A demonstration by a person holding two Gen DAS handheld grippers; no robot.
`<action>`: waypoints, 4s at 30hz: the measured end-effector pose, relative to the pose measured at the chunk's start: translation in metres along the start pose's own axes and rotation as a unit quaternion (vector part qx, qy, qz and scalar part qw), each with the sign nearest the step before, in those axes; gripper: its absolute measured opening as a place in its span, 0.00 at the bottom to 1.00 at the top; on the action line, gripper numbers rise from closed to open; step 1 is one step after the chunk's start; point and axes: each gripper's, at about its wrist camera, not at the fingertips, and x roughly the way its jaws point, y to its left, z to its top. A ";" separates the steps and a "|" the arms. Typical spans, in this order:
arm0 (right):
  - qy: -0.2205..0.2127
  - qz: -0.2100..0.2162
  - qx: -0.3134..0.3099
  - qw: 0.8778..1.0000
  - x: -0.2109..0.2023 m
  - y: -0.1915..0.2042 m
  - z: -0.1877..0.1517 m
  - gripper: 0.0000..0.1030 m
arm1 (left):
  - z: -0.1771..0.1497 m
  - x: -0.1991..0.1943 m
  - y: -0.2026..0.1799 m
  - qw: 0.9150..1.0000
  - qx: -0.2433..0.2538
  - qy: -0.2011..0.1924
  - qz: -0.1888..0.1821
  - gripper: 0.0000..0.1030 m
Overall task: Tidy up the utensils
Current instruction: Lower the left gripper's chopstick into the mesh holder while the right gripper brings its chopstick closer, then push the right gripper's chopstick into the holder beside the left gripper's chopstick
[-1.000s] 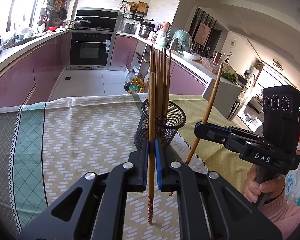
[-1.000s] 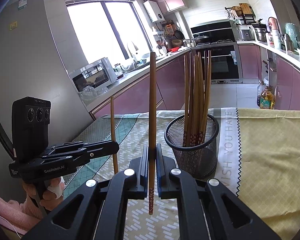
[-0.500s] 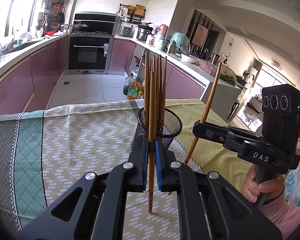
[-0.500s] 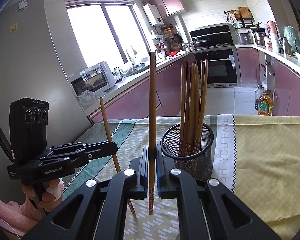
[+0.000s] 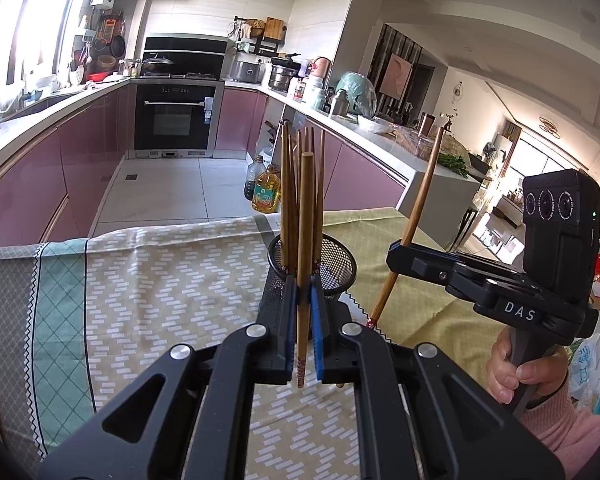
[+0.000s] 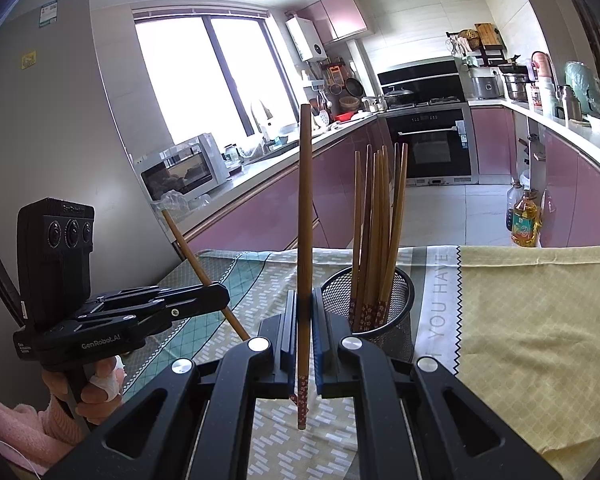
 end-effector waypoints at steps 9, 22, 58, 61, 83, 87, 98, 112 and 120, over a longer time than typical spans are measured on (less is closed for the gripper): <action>-0.008 -0.002 -0.004 1.000 -0.004 0.000 0.007 0.06 | 0.004 -0.002 -0.004 1.000 0.007 -0.005 0.000 0.07; -0.020 -0.005 -0.011 1.000 -0.008 0.000 0.014 0.06 | 0.015 -0.010 -0.006 1.000 0.014 -0.021 0.000 0.07; -0.041 0.001 -0.027 0.999 -0.015 0.005 0.033 0.06 | 0.046 -0.036 -0.023 0.997 0.039 -0.074 -0.007 0.07; -0.043 0.000 -0.031 0.999 -0.016 0.007 0.037 0.06 | 0.049 -0.037 -0.025 0.996 0.041 -0.076 -0.006 0.07; -0.056 -0.001 -0.027 0.998 -0.011 -0.003 0.056 0.06 | 0.063 -0.032 -0.035 0.995 0.049 -0.090 -0.005 0.07; -0.055 -0.004 -0.025 0.998 -0.007 -0.005 0.058 0.06 | 0.065 -0.028 -0.036 0.995 0.047 -0.088 0.000 0.07; -0.056 -0.010 -0.021 0.998 -0.004 -0.009 0.062 0.06 | 0.071 -0.016 -0.039 0.996 0.045 -0.081 0.012 0.07; -0.056 -0.019 -0.015 0.998 0.004 -0.010 0.065 0.06 | 0.075 -0.004 -0.034 0.997 0.041 -0.067 0.016 0.07; -0.053 -0.024 -0.007 0.998 0.011 -0.015 0.066 0.06 | 0.073 0.001 -0.031 0.997 0.039 -0.058 0.014 0.07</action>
